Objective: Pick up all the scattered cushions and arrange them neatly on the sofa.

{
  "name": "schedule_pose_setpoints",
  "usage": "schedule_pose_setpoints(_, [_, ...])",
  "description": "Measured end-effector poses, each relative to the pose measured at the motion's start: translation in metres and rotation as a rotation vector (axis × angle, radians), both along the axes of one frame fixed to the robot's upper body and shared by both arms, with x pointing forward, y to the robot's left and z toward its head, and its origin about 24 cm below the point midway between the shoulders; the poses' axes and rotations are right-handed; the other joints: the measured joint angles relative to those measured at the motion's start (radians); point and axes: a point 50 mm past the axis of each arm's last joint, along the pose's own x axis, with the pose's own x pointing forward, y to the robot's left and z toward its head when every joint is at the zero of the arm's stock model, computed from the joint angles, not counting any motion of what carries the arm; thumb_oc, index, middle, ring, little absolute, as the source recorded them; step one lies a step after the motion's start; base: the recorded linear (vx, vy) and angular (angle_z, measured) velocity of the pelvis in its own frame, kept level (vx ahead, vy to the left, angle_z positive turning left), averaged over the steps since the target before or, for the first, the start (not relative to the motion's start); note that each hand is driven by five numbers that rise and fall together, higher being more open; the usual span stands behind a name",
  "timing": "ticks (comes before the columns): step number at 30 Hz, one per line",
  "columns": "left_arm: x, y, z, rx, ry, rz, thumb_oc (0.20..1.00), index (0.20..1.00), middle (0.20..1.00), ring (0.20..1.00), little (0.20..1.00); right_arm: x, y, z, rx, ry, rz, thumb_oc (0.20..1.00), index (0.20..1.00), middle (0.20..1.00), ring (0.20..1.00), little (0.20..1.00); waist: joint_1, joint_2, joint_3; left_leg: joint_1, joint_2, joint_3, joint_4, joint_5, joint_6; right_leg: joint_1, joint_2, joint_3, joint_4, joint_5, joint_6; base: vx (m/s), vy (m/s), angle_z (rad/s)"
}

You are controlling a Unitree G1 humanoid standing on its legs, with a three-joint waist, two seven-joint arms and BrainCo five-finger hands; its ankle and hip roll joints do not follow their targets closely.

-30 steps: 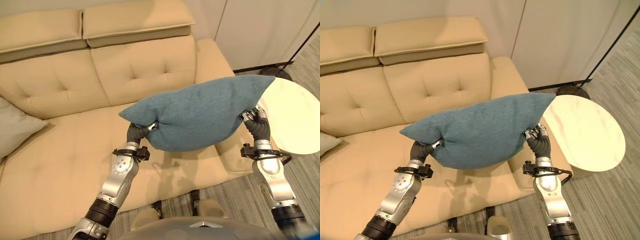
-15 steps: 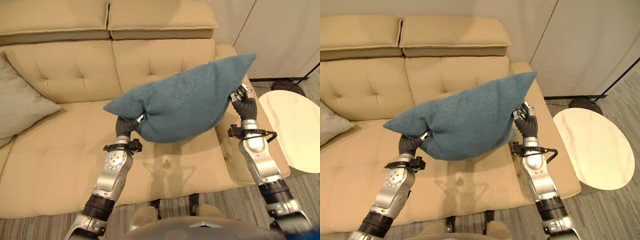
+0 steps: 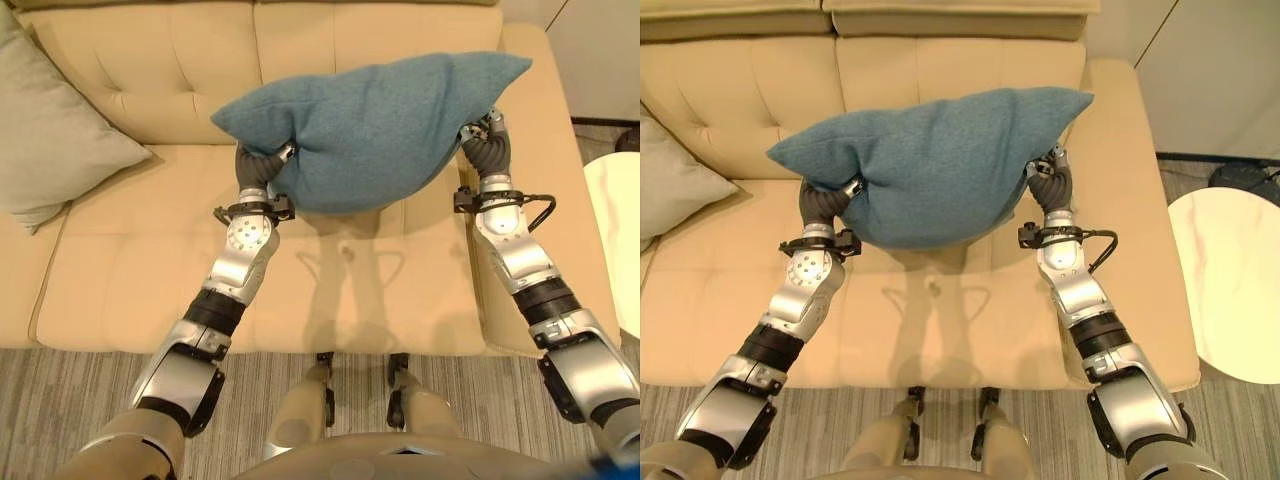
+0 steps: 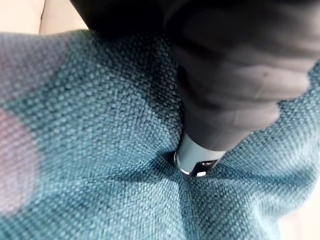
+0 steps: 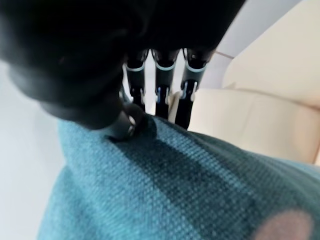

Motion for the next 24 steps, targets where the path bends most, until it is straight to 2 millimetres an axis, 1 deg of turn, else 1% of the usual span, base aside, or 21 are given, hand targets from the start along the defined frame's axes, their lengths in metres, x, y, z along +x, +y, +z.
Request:
schedule_pose_setpoints(3, [0.0, -0.002, 0.001, 0.012, -0.002, -0.007, 0.2, 0.2, 0.2, 0.2, 0.2, 0.001, -0.002, -0.001, 0.002, 0.006, -0.019, 0.2, 0.2, 0.2, 0.2, 0.2, -0.02, 0.0, 0.014, -0.018, 0.001, 0.006, 0.0, 0.0, 0.0, -0.019, 0.001, 0.001, 0.0, 0.0, 0.0, 0.01, -0.005, -0.03])
schedule_pose_setpoints(4, [0.004, -0.004, 0.004, 0.023, -0.007, -0.011, 0.2, 0.2, 0.2, 0.2, 0.2, 0.002, -0.003, 0.0, -0.002, 0.003, -0.026, 0.2, 0.2, 0.2, 0.2, 0.2, -0.026, -0.001, 0.015, -0.031, 0.002, 0.01, 0.0, 0.0, 0.0, -0.034, 0.001, 0.003, 0.0, 0.0, 0.0, 0.0, -0.015, -0.08])
schedule_pose_setpoints(6, [0.018, -0.003, 0.012, 0.056, 0.0, 0.022, 0.2, 0.2, 0.2, 0.2, 0.2, 0.016, -0.001, 0.006, -0.043, 0.024, -0.041, 0.2, 0.2, 0.2, 0.2, 0.2, -0.031, -0.004, 0.017, -0.068, 0.01, 0.017, 0.0, 0.001, -0.002, -0.075, 0.01, 0.007, 0.0, 0.007, -0.001, 0.02, -0.014, -0.13])
schedule_pose_setpoints(7, [0.019, -0.002, 0.015, 0.052, -0.006, 0.034, 0.2, 0.2, 0.2, 0.2, 0.2, 0.018, 0.0, 0.01, -0.045, 0.017, -0.041, 0.2, 0.2, 0.2, 0.2, 0.2, -0.03, -0.007, 0.019, -0.085, 0.013, 0.021, 0.0, 0.004, -0.003, -0.094, 0.013, 0.009, 0.0, 0.01, -0.001, 0.02, -0.01, -0.13])
schedule_pose_setpoints(11, [0.019, 0.003, 0.016, 0.066, -0.011, 0.046, 0.2, 0.2, 0.2, 0.2, 0.2, 0.018, 0.002, 0.011, -0.054, 0.013, -0.034, 0.2, 0.2, 0.2, 0.2, 0.2, -0.03, -0.008, 0.025, -0.091, 0.026, 0.031, 0.0, 0.005, -0.003, -0.102, 0.026, 0.022, 0.0, 0.01, -0.001, 0.01, -0.01, -0.05])
schedule_pose_setpoints(15, [0.018, 0.007, 0.022, 0.059, -0.047, 0.055, 0.2, 0.2, 0.2, 0.2, 0.2, 0.02, 0.005, 0.021, -0.083, -0.021, -0.03, 0.2, 0.2, 0.2, 0.2, 0.2, -0.026, -0.009, 0.041, -0.108, 0.032, 0.032, 0.0, 0.005, -0.003, -0.12, 0.032, 0.03, 0.0, 0.01, -0.001, 0.0, -0.01, -0.02])
schedule_pose_setpoints(16, [0.018, 0.008, 0.022, 0.06, -0.05, 0.055, 0.611, 0.611, 0.611, 0.611, 0.611, 0.02, 0.003, 0.023, -0.109, -0.029, -0.036, 0.2, 0.2, 0.2, 0.2, 0.2, -0.025, -0.01, 0.041, -0.113, 0.032, 0.032, 0.0, 0.005, -0.003, -0.125, 0.032, 0.03, 0.0, 0.01, -0.001, 0.0, 0.0, 0.0])
schedule_pose_setpoints(17, [0.018, 0.009, 0.022, 0.062, -0.054, 0.056, 1.0, 1.0, 1.0, 1.0, 1.0, 0.021, 0.001, 0.026, -0.129, -0.034, -0.04, 0.533, 0.533, 0.533, 0.533, 0.533, -0.023, -0.01, 0.041, -0.114, 0.032, 0.032, 0.0, 0.005, -0.003, -0.127, 0.032, 0.031, 0.0, 0.01, -0.001, 0.0, 0.0, 0.0])
schedule_pose_setpoints(18, [0.018, 0.01, 0.023, 0.064, -0.057, 0.058, 1.0, 1.0, 1.0, 1.0, 1.0, 0.022, 0.0, 0.029, -0.163, -0.037, -0.041, 1.0, 1.0, 1.0, 1.0, 1.0, -0.023, -0.01, 0.041, -0.115, 0.032, 0.032, 0.0, 0.005, -0.003, -0.128, 0.032, 0.031, 0.0, 0.01, -0.001, 0.0, 0.0, 0.0])
schedule_pose_setpoints(20, [0.021, 0.016, 0.026, 0.092, -0.058, 0.073, 1.0, 1.0, 1.0, 1.0, 1.0, 0.028, -0.002, 0.039, -0.231, -0.047, -0.055, 1.0, 1.0, 1.0, 1.0, 1.0, -0.023, -0.01, 0.041, -0.119, 0.033, 0.032, 0.0, 0.008, -0.008, -0.132, 0.033, 0.031, 0.0, 0.01, -0.001, 0.0, 0.0, 0.0])
schedule_pose_setpoints(21, [0.024, 0.024, 0.036, 0.145, -0.075, 0.083, 1.0, 1.0, 1.0, 1.0, 1.0, 0.03, -0.004, 0.048, -0.281, -0.065, -0.065, 1.0, 1.0, 1.0, 1.0, 1.0, -0.021, -0.01, 0.041, -0.123, 0.035, 0.031, 0.0, 0.01, -0.01, -0.136, 0.036, 0.031, 0.0, 0.011, -0.003, 0.0, -0.04, 0.0])
schedule_pose_setpoints(22, [0.026, 0.039, 0.057, 0.249, -0.128, 0.112, 1.0, 1.0, 1.0, 1.0, 1.0, 0.031, -0.011, 0.061, -0.311, -0.094, -0.084, 1.0, 1.0, 1.0, 1.0, 1.0, -0.016, -0.011, 0.04, -0.124, 0.039, 0.031, 0.0, 0.011, -0.012, -0.137, 0.039, 0.031, 0.0, 0.011, -0.003, 0.0, -0.037, 0.0])
schedule_pose_setpoints(23, [0.028, 0.053, 0.073, 0.337, -0.156, 0.153, 1.0, 1.0, 1.0, 1.0, 1.0, 0.033, -0.021, 0.074, -0.365, -0.112, -0.122, 1.0, 1.0, 1.0, 1.0, 1.0, -0.016, -0.011, 0.04, -0.125, 0.041, 0.03, 0.0, 0.012, -0.013, -0.137, 0.041, 0.029, 0.0, 0.011, -0.003, -0.01, -0.046, 0.04])
schedule_pose_setpoints(24, [0.03, 0.076, 0.097, 0.428, -0.183, 0.238, 1.0, 1.0, 1.0, 1.0, 1.0, 0.034, -0.035, 0.097, -0.424, -0.152, -0.176, 1.0, 1.0, 1.0, 1.0, 1.0, -0.016, -0.013, 0.039, -0.124, 0.042, 0.029, 0.0, 0.019, -0.023, -0.134, 0.042, 0.027, 0.0, 0.011, -0.003, 0.0, -0.037, 0.04])
